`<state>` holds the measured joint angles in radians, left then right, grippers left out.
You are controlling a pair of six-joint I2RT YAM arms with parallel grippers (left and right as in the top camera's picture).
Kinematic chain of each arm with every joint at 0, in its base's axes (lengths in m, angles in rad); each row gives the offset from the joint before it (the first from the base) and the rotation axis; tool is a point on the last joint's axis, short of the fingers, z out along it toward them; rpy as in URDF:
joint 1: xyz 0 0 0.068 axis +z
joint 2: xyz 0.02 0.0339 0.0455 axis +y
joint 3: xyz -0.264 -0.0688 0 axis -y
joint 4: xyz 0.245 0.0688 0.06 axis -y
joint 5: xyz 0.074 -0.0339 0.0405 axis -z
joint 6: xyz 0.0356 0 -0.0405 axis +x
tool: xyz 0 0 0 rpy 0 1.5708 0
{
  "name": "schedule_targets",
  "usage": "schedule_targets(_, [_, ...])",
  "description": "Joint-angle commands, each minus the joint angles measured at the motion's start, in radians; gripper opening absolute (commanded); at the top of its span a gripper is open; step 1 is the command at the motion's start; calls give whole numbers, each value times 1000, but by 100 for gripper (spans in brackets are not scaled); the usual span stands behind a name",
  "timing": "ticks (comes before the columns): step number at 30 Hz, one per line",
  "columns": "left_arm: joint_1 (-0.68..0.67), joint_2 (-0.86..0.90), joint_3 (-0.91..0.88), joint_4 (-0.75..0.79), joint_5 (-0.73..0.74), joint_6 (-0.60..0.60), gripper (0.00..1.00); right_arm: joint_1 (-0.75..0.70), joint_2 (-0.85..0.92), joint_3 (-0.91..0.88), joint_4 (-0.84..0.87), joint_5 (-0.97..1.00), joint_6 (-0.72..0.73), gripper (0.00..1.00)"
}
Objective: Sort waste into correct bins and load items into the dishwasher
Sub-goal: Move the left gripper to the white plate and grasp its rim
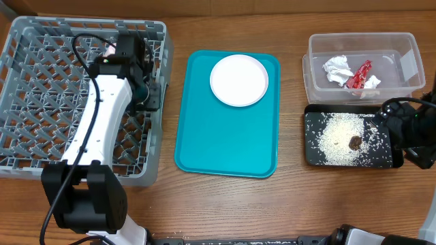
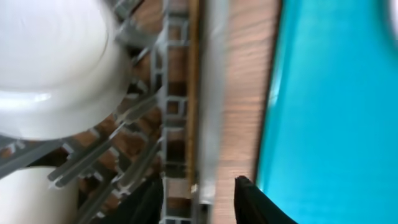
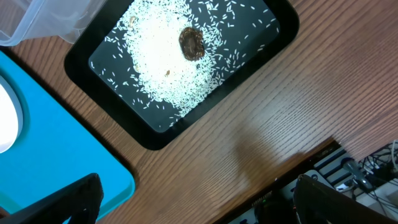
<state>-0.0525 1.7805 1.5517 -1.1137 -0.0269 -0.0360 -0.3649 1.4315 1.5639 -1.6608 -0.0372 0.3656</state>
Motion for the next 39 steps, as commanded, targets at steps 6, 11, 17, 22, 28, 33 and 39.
schedule_targets(6, [-241, -53, 115, 121, 135, 31, 51, 4, -5, 7, 5, 6, -2, 100])
schedule_targets(11, [-404, 3, 114, 282, 39, 71, 59, 4, -5, 7, 5, 6, -2, 100])
schedule_targets(17, [-521, 143, 114, 446, 18, 113, 75, 4, -5, 7, 5, 6, -2, 100])
schedule_targets(22, [-544, 281, 114, 512, 16, 110, 80, 4, -5, 7, 5, 6, -2, 100])
schedule_targets(28, [-542, 413, 114, 488, 16, 101, 82, 4, -5, 7, 5, 6, -2, 100])
schedule_targets(33, [-543, 469, 114, 448, 16, 101, 76, 4, -5, 7, 6, 6, -2, 100])
schedule_targets(39, [-545, 468, 114, 346, 17, 100, 30, 4, -5, 7, 6, 6, -2, 100])
